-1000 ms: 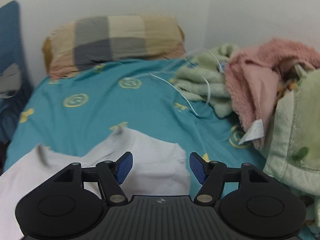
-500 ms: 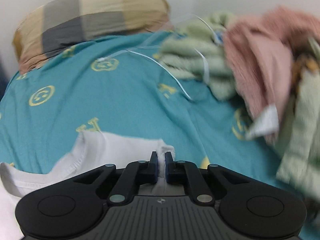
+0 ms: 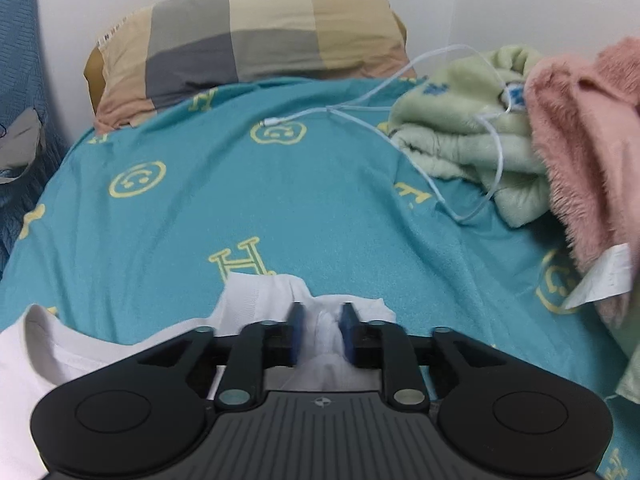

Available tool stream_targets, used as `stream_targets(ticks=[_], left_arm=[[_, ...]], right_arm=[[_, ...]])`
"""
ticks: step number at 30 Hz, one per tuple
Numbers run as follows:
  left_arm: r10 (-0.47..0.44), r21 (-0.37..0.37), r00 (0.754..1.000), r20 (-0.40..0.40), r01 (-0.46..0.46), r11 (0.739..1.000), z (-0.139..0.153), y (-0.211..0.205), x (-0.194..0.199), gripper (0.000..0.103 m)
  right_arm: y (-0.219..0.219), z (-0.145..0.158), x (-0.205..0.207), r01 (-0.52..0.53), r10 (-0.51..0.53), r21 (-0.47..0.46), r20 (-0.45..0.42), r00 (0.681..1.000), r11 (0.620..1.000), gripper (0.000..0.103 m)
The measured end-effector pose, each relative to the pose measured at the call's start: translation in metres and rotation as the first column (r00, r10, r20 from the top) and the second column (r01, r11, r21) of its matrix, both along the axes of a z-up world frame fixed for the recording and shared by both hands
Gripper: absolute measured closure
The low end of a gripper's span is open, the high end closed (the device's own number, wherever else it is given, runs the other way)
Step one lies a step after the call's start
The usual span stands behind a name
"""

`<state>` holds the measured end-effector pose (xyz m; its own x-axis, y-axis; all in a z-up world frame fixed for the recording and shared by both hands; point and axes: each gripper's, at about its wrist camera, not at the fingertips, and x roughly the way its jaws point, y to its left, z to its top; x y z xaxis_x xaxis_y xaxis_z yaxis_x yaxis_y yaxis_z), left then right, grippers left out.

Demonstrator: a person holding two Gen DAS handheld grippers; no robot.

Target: Fold clothes

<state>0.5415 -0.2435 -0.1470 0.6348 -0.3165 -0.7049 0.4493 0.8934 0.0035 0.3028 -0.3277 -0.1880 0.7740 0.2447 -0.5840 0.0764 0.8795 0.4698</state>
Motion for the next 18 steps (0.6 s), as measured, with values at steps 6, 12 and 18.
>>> stream_targets(ticks=[6, 12, 18], left_arm=[[-0.006, -0.028, 0.996, 0.094, 0.009, 1.0, 0.039, 0.035, -0.06, 0.037], [0.094, -0.056, 0.986, 0.137, -0.087, 0.995, 0.079, 0.089, -0.138, 0.029], [0.2, -0.141, 0.968, 0.149, -0.18, 0.974, 0.118, 0.147, -0.24, 0.026]], right_arm=[[0.0, 0.015, -0.007, 0.004, -0.003, -0.045, 0.023, 1.0, 0.999, 0.096], [-0.003, 0.049, -0.034, 0.032, -0.023, -0.105, 0.089, 0.996, 0.994, 0.096], [-0.007, 0.088, -0.081, 0.038, -0.019, -0.122, 0.153, 0.988, 0.992, 0.096]])
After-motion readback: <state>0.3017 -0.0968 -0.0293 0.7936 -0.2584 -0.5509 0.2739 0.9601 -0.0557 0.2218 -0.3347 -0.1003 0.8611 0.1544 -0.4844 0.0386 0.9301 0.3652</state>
